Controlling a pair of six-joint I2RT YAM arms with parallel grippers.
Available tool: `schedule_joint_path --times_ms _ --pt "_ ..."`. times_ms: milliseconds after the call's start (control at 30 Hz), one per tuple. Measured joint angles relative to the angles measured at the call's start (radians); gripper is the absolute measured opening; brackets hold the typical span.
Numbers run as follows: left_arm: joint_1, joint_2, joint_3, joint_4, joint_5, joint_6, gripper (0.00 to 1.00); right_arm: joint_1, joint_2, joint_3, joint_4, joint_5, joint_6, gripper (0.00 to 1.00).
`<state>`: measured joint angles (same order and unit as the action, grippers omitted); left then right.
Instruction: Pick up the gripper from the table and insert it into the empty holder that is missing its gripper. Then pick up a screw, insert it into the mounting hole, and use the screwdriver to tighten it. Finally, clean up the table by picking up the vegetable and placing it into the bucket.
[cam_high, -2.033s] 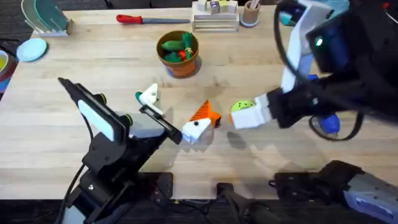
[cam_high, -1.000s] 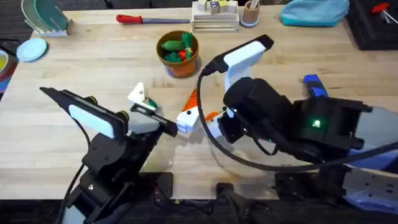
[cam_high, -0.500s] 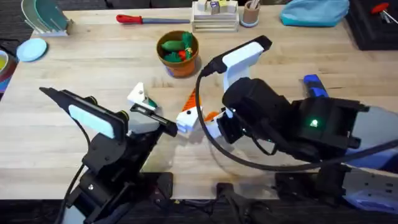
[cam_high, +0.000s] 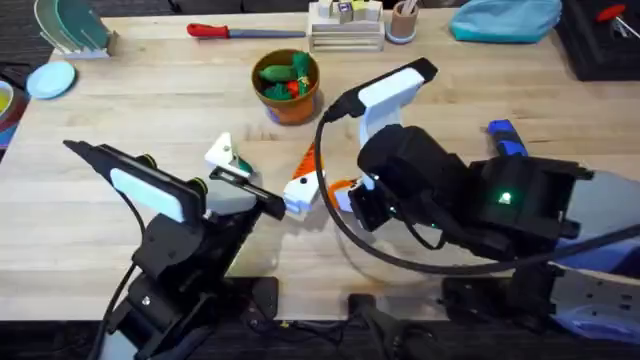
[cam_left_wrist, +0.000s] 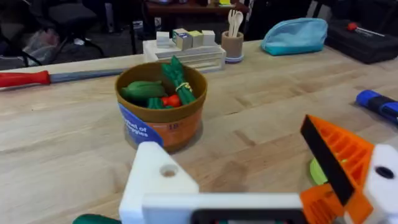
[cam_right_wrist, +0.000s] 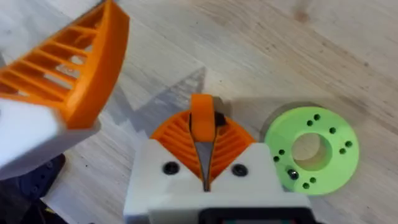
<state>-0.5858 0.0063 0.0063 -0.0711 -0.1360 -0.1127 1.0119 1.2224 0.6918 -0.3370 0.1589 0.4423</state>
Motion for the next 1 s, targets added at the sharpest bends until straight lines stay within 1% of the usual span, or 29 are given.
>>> schedule_joint_path --times_ms 200,333,467,567,633,767,867,900,1000 --pt "0.000 0.000 0.000 0.000 0.000 0.000 0.993 -0.001 -0.015 0.001 -0.025 -0.003 0.000 0.014" --pt "0.000 0.000 0.000 0.000 0.000 0.000 0.993 -0.037 -0.095 0.021 -0.160 -0.007 0.000 0.012" --pt "0.000 0.000 0.000 0.000 0.007 0.000 0.993 -0.152 -0.202 0.061 -0.271 -0.009 0.000 0.011" --pt "0.000 0.000 0.000 -0.002 0.057 0.000 0.993 -0.278 -0.281 0.078 -0.264 -0.035 0.000 0.010" --pt "0.000 0.000 0.000 -0.003 0.114 0.000 0.993 -0.363 -0.320 0.081 -0.233 -0.089 0.000 0.010" --pt "0.000 0.000 0.000 -0.001 0.244 0.000 0.993 -0.537 -0.348 0.084 -0.176 -0.279 0.000 0.010" --pt "0.000 0.000 0.000 0.004 0.305 0.000 0.993 -0.636 -0.325 0.084 -0.158 -0.430 0.000 0.010" --pt "0.000 0.000 0.000 0.006 0.324 0.000 0.993 -0.668 -0.306 0.083 -0.142 -0.496 0.001 0.010" --pt "0.000 0.000 0.000 0.008 0.371 0.000 0.993 -0.732 -0.236 0.081 -0.086 -0.676 0.003 0.010"
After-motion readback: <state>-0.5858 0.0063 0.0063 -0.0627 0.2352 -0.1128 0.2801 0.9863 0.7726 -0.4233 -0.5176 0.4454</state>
